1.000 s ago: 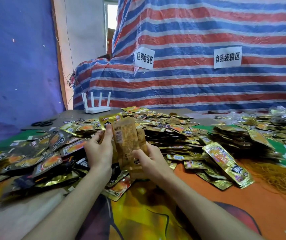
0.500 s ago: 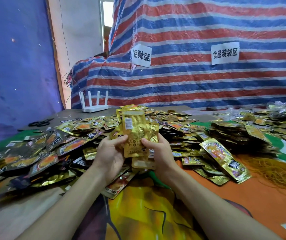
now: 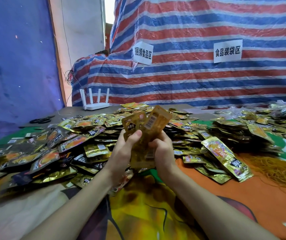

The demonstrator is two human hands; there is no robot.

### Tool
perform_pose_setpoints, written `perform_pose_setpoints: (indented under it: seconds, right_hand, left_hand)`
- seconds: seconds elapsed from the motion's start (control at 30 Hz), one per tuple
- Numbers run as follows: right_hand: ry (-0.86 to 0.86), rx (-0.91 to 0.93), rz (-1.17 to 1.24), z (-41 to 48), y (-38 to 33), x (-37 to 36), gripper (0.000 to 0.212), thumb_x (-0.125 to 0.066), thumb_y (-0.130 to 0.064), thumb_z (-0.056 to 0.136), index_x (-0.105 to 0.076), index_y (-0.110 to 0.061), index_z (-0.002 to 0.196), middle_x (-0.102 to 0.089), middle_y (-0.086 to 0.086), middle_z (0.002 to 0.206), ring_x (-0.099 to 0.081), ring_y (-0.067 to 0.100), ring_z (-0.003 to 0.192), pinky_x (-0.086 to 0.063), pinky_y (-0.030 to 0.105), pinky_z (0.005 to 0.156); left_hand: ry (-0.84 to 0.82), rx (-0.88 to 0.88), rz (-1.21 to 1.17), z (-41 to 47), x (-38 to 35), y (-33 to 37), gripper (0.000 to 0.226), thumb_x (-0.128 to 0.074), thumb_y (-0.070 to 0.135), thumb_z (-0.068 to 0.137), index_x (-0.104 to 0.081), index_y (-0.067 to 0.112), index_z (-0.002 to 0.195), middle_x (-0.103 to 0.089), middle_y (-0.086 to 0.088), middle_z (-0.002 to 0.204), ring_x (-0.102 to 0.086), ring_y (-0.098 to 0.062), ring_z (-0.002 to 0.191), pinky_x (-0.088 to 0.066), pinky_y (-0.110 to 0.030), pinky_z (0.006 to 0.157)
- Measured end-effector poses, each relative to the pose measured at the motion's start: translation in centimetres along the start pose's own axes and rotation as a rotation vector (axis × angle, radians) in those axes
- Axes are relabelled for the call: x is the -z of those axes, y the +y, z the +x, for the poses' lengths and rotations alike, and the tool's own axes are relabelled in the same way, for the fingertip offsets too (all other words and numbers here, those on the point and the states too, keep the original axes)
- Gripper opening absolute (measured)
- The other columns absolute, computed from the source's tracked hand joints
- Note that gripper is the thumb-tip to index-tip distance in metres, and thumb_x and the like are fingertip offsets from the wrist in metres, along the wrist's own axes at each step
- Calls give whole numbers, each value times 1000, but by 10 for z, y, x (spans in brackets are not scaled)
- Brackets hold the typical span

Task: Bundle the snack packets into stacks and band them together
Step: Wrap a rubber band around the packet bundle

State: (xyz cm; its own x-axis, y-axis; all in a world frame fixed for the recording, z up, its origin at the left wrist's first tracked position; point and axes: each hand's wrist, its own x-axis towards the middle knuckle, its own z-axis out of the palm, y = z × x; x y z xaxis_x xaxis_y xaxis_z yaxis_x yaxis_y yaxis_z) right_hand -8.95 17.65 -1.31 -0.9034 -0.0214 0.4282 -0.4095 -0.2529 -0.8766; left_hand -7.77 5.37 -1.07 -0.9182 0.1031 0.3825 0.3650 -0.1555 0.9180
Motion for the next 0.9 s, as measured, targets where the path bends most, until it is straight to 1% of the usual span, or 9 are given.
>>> perform_pose_setpoints:
  seconds: [0.1,0.2,0.3,0.37,0.43,0.5,0.6,0.77,0.9]
  right_hand:
    - [32,-25,-13,2,-3,3,37,-41,-3,85,-71,-20,99,-77,2,88,-72,18,87,-58,23,64]
    - [60,-67,-17,3,-4,4,45,-35,11,85,-72,-14,90,-75,2,78,-73,15,75,-56,23,58]
    - [88,-92,-32,5,-5,4,39,-35,12,80,-68,-7,86,-70,11,79,-68,25,76,-55,30,61]
    - [75,-96,-25,5,-4,5,34,-37,6,78,-67,-6,86,-68,10,77,-67,22,74,-54,28,58]
    - [36,-88,1,4,-2,3,30,-43,-10,72,-67,-5,88,-68,6,74,-67,17,70,-54,24,56]
    - [-2,-84,27,4,0,1,36,-45,-26,73,-71,-7,90,-71,6,81,-69,17,76,-55,24,59]
    - [-46,-68,38,3,5,-2,43,-42,-42,90,-80,-24,81,-77,2,87,-73,13,81,-56,20,65]
    - [-151,-121,144,4,3,-3,50,-44,-52,92,-72,-13,102,-73,11,101,-68,23,98,-52,37,92]
    - [-295,-169,40,4,-5,5,54,-24,-45,108,-69,-15,109,-74,-1,99,-69,12,97,-51,24,86]
  left_hand:
    - [-97,36,125,-2,-2,-3,40,-64,32,84,-53,26,122,-75,6,100,-72,-10,94,-57,-20,68]
    - [-54,48,296,0,-2,-5,36,-67,3,89,-56,24,116,-75,2,95,-73,-12,90,-57,-22,71]
    - [-113,81,183,-1,-2,-6,46,-73,5,81,-55,18,121,-74,2,93,-72,-9,84,-56,-20,68]
    - [-110,119,157,-2,-3,-7,58,-76,10,85,-45,19,133,-72,1,106,-72,-9,95,-58,-24,77]
    - [-27,89,296,0,-4,-9,60,-74,16,89,-37,21,136,-70,2,112,-70,-8,100,-57,-27,87]
    - [75,0,383,1,-4,-11,62,-79,22,84,-40,24,132,-70,5,112,-69,-6,101,-56,-28,88]
    - [80,-81,226,0,-3,-12,64,-89,22,68,-56,22,123,-76,2,105,-73,-13,99,-59,-26,78]
    - [-2,-189,252,-1,2,-11,46,-78,15,68,-73,15,115,-78,-1,100,-74,-19,96,-59,-32,82]
    - [-45,-176,217,-1,2,-7,43,-75,13,68,-72,17,110,-78,-6,97,-74,-22,91,-58,-30,77]
